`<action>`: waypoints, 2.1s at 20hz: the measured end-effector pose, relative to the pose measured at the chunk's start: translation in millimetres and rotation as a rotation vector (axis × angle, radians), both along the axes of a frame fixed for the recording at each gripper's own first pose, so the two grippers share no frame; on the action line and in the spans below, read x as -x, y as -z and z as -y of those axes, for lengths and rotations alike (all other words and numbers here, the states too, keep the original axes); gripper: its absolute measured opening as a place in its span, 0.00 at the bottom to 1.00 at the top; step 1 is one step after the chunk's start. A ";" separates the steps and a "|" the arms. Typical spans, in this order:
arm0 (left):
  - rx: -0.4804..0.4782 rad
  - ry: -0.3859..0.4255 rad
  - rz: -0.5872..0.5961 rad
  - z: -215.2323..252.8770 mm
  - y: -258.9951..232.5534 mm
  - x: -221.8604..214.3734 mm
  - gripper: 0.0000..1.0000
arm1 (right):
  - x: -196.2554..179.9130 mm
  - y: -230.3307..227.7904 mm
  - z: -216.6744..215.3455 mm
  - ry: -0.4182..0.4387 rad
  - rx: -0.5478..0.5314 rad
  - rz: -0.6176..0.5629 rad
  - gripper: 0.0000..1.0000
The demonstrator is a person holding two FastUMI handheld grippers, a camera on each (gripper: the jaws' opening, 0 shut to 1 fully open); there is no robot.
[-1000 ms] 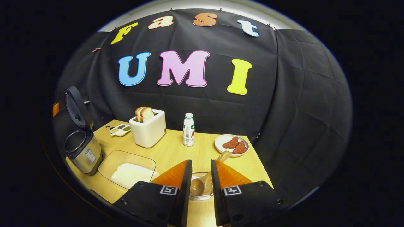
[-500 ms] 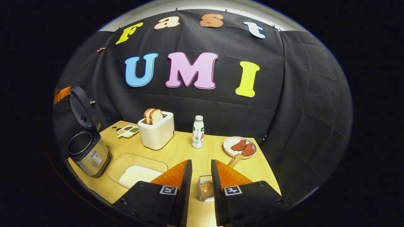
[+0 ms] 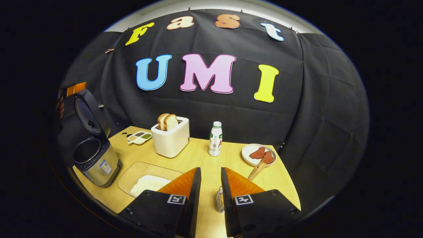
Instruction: Close the left gripper, press the button to open the rice cooker; take a wooden spoon from the chopstick holder with the right hand, scoop a spoonful of rice and pour it into the rice cooker, then put the wooden spoon back into the chopstick holder.
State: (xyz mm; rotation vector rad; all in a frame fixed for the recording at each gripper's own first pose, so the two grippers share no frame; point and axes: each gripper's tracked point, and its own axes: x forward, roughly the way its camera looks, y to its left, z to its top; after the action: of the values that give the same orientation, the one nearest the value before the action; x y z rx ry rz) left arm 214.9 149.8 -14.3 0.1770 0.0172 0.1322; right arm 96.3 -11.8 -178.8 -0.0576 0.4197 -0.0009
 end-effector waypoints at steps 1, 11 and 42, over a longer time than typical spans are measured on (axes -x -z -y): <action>-0.007 -0.001 0.000 -2.3 -0.3 -3.9 0.82 | 0.2 0.0 -0.6 0.000 0.002 -0.001 0.41; 0.015 -0.003 -0.054 -33.8 5.8 -42.3 0.87 | 2.1 2.0 -7.1 -0.003 0.014 -0.019 0.39; 0.106 -0.077 -0.235 -34.7 112.5 113.7 0.89 | 33.8 -1.8 -50.4 -0.105 -0.015 -0.012 0.38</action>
State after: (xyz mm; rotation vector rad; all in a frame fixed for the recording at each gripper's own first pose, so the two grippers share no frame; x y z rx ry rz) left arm 101.2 184.5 -126.8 0.0849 0.2644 0.1859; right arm 62.5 38.6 -177.0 -0.0646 0.4287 0.1065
